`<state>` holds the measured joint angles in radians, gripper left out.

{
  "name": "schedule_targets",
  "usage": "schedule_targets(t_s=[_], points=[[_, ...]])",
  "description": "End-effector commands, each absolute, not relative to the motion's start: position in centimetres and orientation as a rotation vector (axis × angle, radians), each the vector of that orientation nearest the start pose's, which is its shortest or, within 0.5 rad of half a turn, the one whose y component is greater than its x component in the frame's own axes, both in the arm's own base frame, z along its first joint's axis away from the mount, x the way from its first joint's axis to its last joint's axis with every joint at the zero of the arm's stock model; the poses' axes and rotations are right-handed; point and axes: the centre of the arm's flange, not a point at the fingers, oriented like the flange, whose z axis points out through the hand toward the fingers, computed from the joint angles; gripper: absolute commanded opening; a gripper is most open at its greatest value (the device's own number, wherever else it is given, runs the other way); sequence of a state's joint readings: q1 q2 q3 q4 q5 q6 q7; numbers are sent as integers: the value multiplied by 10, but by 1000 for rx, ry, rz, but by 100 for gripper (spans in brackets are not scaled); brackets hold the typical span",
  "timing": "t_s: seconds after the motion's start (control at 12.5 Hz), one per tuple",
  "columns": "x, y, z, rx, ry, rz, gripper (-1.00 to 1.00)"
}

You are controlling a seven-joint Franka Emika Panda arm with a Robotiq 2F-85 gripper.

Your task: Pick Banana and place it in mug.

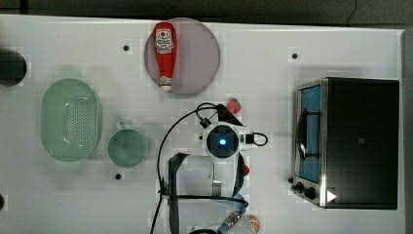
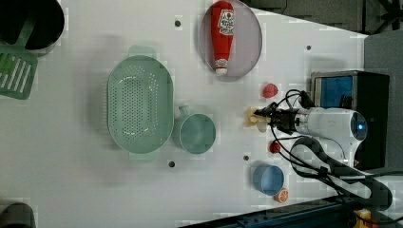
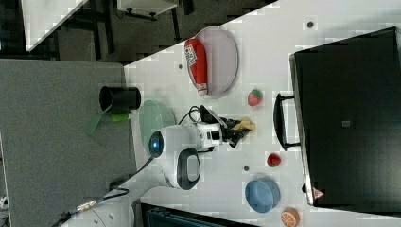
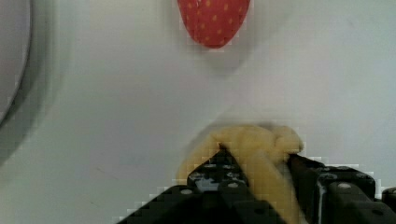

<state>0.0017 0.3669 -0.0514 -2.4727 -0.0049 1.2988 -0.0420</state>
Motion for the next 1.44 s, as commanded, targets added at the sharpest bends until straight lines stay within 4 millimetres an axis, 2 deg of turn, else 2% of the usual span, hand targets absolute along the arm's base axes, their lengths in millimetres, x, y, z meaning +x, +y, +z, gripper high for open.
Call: schedule_targets(t_s=[0.08,0.24,0.4,0.64,0.88,0.96,1.12,1.28,1.44], points=[[481,-26,188,-2890,1216,-94,-32],[484,-30,228,-2889,1233,-59,-32],[496,-28,294,-2871,1219,-118,-32],[488,-28,382,-2888,1229,-14,-32],[480,-27,469,-2893,1226,19,-32],[477,-20,488,-2902,1212,21,-32],[475,6,512,-2926,1174,10,-32],[472,51,522,-2935,1191,-9,-32],[465,98,520,-2927,1261,-18,-32]])
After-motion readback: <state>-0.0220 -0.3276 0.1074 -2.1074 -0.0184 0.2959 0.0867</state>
